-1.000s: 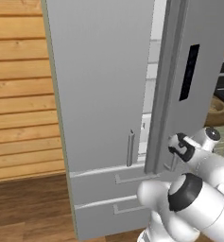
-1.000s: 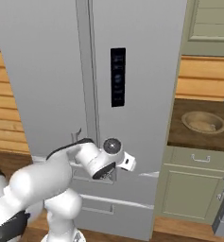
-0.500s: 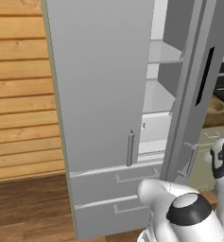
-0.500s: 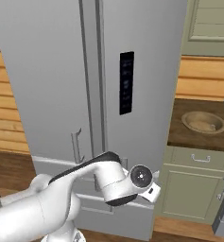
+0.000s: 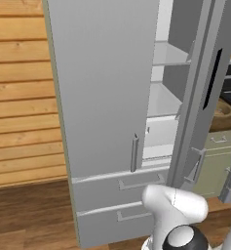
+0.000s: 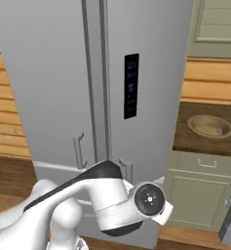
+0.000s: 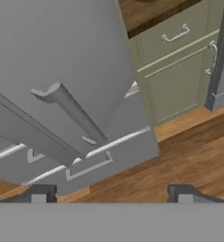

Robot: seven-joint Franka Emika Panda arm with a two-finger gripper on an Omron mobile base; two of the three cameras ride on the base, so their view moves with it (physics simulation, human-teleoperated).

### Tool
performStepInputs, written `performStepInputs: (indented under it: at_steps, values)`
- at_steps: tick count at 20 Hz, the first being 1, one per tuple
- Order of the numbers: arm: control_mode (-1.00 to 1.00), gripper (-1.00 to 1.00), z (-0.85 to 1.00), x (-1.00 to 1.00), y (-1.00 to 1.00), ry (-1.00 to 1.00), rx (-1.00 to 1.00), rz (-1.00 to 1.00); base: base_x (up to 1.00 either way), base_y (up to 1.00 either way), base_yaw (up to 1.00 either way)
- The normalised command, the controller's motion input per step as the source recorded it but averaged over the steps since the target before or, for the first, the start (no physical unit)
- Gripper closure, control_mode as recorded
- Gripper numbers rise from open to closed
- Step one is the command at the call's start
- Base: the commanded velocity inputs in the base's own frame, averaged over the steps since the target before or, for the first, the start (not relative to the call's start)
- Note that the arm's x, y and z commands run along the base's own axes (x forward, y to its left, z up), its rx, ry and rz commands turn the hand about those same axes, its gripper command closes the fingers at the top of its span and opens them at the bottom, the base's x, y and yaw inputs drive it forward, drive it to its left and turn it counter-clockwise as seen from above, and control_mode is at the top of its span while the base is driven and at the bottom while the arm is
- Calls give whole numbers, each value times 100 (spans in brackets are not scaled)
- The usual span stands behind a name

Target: Grab a lemon wedge from the fridge and one ice cube from the ice bowl, and put them in the glass of lemonade.

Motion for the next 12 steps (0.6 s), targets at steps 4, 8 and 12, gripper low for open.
performStepInputs:
  at_steps: [4,8,12]
  values:
    - [-100,-100,100,-19,53,5,-12,0,0,0,0]
    - [-100,-100,98,0,94,3,-31,0,0,0,0]
    - [-100,-100,77,0,100,1,-39,0,0,0,0]
